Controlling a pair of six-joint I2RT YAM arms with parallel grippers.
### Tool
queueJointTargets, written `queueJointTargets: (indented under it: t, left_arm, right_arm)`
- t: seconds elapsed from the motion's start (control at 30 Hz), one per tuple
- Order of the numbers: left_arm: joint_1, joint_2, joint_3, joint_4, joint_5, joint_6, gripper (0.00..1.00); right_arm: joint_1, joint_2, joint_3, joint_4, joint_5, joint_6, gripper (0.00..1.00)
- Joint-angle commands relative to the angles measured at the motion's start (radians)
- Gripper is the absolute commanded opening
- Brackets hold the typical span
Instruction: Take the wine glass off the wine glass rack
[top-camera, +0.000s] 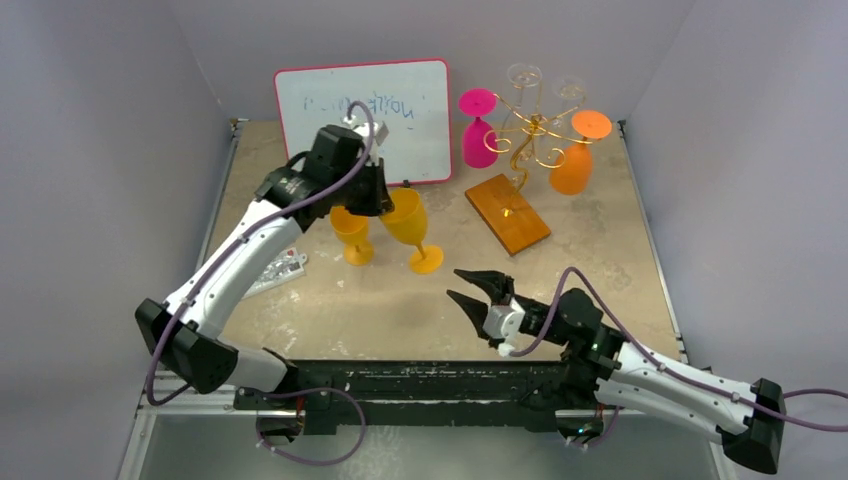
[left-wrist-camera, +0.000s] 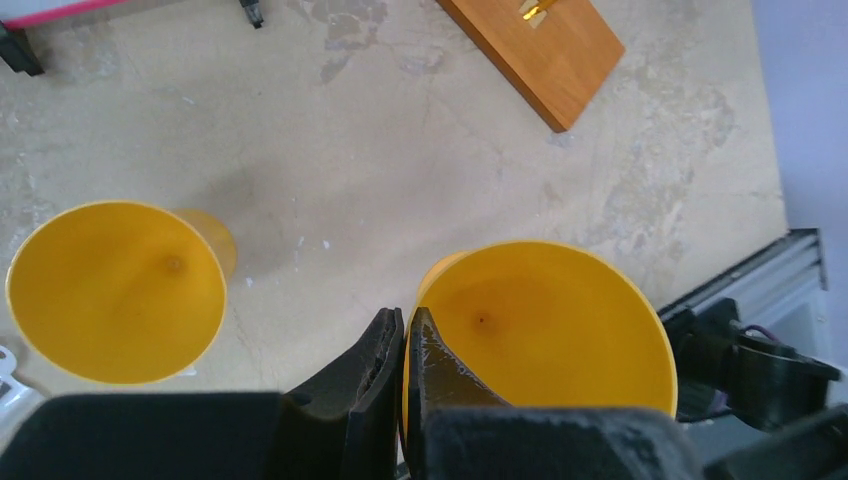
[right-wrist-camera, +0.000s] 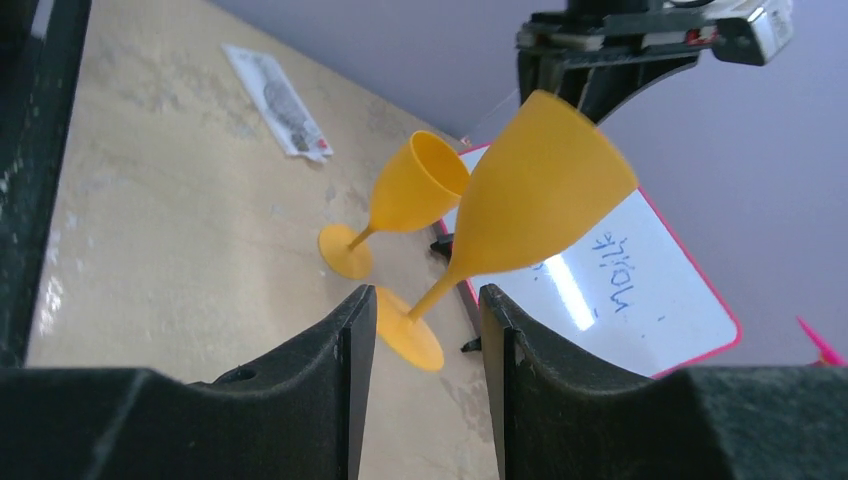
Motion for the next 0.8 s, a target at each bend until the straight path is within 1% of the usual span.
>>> queueJointTargets:
  t: [0.0,0.07,0.13,0.17,0.23,0.3,0.37,0.4,0.43,0.5,0.57,0.67,0.7,0.77]
  left_arm:
    - [-0.105,0.060,0.065,0.038,-0.297,0.038,0.00]
    - [-0.109,0.081,0.054,0.068,-0.382,0.041,0.00]
    - [-0.109,0.112,0.045,0.105,-0.455,0.045,0.00]
    - [-0.109,0.135,0.050,0.116,-0.477,0.042,0.00]
    - [-0.108,0.189,0.070,0.126,-0.485,0.044,0.00]
    - [-0.108,0.241,0.098,0.130,-0.502,0.031,0.00]
    - [-0.107,0.287,0.122,0.133,-0.509,0.023,0.00]
    - [-0.107,0.308,0.135,0.130,-0.511,0.022,0.00]
    - [-0.108,0.325,0.146,0.126,-0.519,0.023,0.00]
    - [-0.107,0.348,0.157,0.126,-0.564,0.020,0.00]
    - [-0.104,0.367,0.163,0.128,-0.612,0.019,0.00]
    - [-0.080,0.386,0.162,0.124,-0.662,0.002,0.00]
    - [-0.067,0.384,0.152,0.135,-0.660,-0.013,0.00]
    - [-0.033,0.374,0.118,0.198,-0.580,-0.028,0.00]
  right_arm:
    - [0.001,-0.043,-0.025,0.191,0.144,0.337,0.45]
    - [0.001,-0.050,-0.035,0.219,0.283,0.485,0.47]
    - [0.000,-0.046,-0.015,0.180,0.444,0.655,0.47]
    - [0.000,-0.038,0.000,0.143,0.522,0.775,0.49]
    - [0.001,-0.009,0.043,0.027,0.576,0.990,0.51]
    - [0.001,0.035,0.083,-0.084,0.643,1.204,0.56]
    - [0.000,0.088,0.111,-0.169,0.667,1.367,0.56]
    - [0.000,0.112,0.120,-0.196,0.648,1.416,0.55]
    - [0.000,0.142,0.124,-0.199,0.613,1.427,0.56]
    - [0.001,0.174,0.134,-0.235,0.592,1.467,0.58]
    - [0.000,0.187,0.135,-0.309,0.648,1.577,0.57]
    - [0.001,0.145,0.106,-0.356,0.690,1.657,0.56]
    - [0.001,0.122,0.094,-0.366,0.695,1.684,0.56]
    - [0.001,0.061,0.057,-0.357,0.691,1.731,0.55]
